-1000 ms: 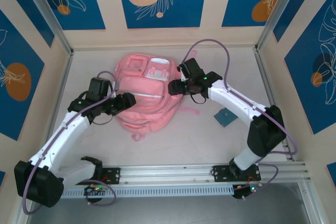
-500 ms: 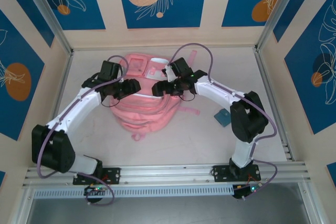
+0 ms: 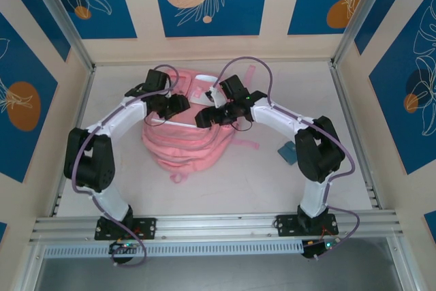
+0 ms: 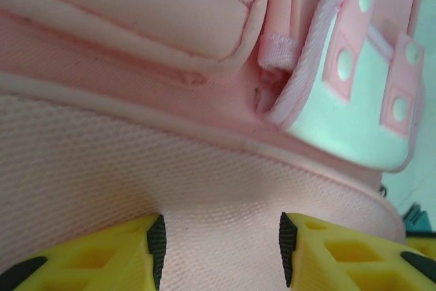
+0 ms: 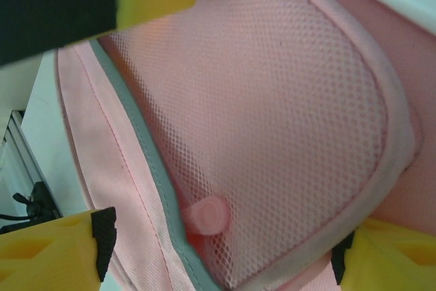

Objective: Pack books, pencil case, and school supplies into a backpack

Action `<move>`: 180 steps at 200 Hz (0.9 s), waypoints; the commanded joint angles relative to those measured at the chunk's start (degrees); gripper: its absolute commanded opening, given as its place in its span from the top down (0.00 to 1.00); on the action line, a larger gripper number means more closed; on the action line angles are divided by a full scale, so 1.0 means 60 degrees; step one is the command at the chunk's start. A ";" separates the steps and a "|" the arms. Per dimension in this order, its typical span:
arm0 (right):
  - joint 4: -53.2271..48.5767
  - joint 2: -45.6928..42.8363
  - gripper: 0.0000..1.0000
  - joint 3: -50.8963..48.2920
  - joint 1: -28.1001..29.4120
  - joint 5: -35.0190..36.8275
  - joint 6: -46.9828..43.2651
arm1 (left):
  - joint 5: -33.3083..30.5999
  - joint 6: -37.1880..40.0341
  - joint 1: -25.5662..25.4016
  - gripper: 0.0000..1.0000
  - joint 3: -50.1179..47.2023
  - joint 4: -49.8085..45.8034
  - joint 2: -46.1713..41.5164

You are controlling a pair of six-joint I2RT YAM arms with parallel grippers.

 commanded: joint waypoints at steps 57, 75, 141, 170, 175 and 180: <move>-0.0453 -0.1170 0.32 -0.1207 0.0219 -0.1070 -0.0309 | 0.0318 -0.0402 -0.0202 0.52 0.1247 -0.0006 0.1169; -0.0618 -0.1075 0.43 -0.1120 0.0252 -0.0670 -0.0543 | 0.0338 -0.0406 -0.0194 0.52 0.1266 -0.0035 0.1191; -0.1008 -0.0599 0.62 -0.0627 0.0708 0.1193 -0.1701 | 0.0411 -0.0347 -0.0205 0.52 0.1393 -0.0233 0.1114; -0.0985 -0.0511 0.69 -0.0564 0.0879 0.1409 -0.1830 | 0.0360 -0.0274 -0.0202 0.51 0.1467 -0.0414 0.1023; -0.0973 -0.0515 0.69 -0.0577 0.0913 0.1444 -0.1864 | 0.0363 -0.0255 -0.0207 0.51 0.1467 -0.0422 0.1003; -0.0946 -0.0516 0.69 -0.0577 0.0948 0.1480 -0.1888 | 0.0376 -0.0245 -0.0196 0.51 0.1490 -0.0449 0.1001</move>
